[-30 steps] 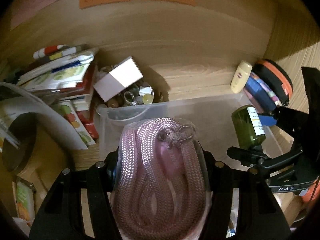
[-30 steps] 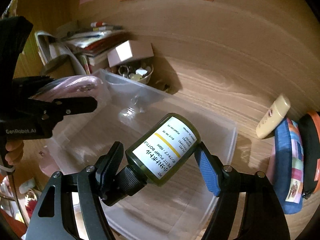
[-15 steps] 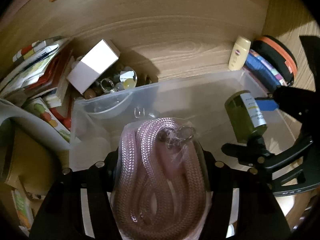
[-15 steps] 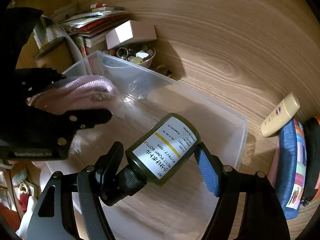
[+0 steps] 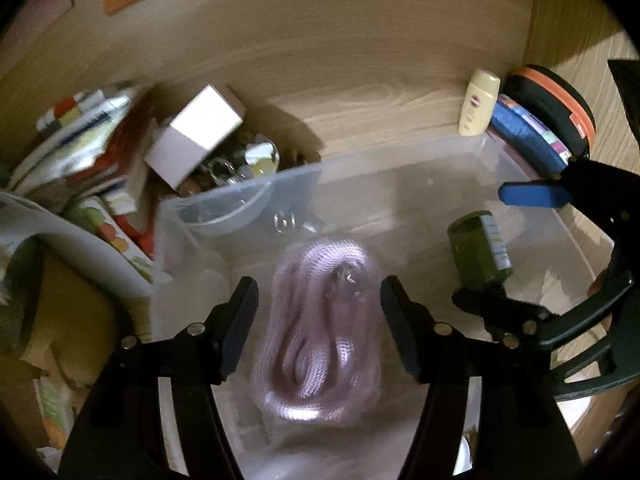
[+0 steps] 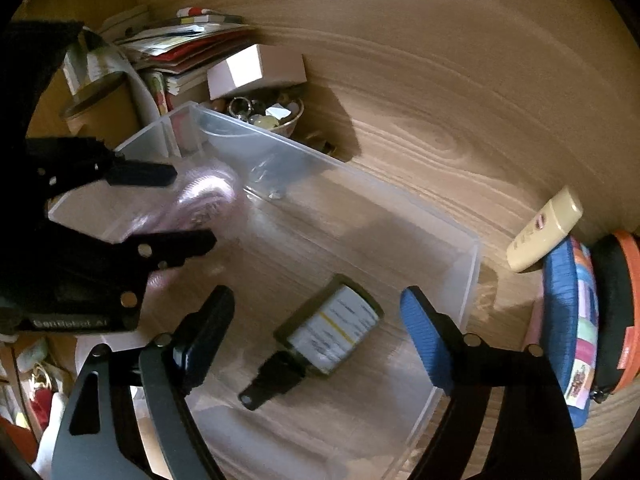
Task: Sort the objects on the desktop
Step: 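Carry both items over the clear bin and release them inside, then grasp the white tape roll with the right gripper, then lift the tape roll with the right gripper while the left grasps the mint-green tube, then lower the tape roll and mint tube into the clear bin and release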
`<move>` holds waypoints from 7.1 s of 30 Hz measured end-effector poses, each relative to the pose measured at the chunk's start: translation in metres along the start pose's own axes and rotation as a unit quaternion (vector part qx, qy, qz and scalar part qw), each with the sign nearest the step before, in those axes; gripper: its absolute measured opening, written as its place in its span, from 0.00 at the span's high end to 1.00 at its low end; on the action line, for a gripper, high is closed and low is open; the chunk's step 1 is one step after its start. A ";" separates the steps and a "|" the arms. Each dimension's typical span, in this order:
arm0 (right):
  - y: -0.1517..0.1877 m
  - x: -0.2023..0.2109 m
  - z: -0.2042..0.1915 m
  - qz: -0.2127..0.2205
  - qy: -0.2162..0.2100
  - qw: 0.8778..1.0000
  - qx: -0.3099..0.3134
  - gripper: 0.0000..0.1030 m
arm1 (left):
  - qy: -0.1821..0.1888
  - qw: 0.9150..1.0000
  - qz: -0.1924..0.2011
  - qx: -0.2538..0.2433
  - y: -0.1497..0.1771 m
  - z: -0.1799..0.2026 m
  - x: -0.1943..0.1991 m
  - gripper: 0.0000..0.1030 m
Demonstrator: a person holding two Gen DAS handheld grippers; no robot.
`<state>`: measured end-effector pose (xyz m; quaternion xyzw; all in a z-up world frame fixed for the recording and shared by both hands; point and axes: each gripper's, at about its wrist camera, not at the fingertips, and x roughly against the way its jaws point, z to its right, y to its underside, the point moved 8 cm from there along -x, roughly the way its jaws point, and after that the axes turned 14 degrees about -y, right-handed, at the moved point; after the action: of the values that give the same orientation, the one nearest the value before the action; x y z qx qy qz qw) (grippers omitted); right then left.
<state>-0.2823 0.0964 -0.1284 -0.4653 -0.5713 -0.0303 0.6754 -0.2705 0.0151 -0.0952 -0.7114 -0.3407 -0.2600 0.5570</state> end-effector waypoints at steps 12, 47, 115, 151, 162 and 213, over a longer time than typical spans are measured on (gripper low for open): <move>0.004 0.041 -0.009 0.045 0.029 0.999 -0.008 0.20 | -0.003 0.997 0.050 0.059 0.000 -0.032 0.045 0.24; 0.085 0.134 -0.076 0.104 0.015 0.993 -0.062 0.19 | 0.017 0.991 0.050 0.120 0.136 -0.081 0.135 0.05; 0.100 0.047 -0.051 0.053 -0.019 0.988 -0.145 0.32 | 0.006 1.000 -0.003 -0.021 0.187 -0.033 0.070 0.55; 0.038 0.127 -0.032 0.164 -0.039 0.978 -0.126 0.37 | -0.016 0.985 0.139 0.099 0.069 -0.069 0.123 0.86; 0.016 0.110 -0.015 0.155 -0.049 0.980 -0.118 0.37 | 0.020 0.988 0.120 0.096 0.038 -0.050 0.090 0.86; -0.007 0.035 -0.039 0.066 0.013 0.998 -0.018 0.32 | 0.058 0.990 0.100 0.083 0.023 -0.040 0.053 0.58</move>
<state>-0.2449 0.0843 -0.0928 -0.5141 -0.5298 -0.0020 0.6745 -0.2184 -0.0162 -0.0598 -0.6772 -0.2557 -0.2148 0.6556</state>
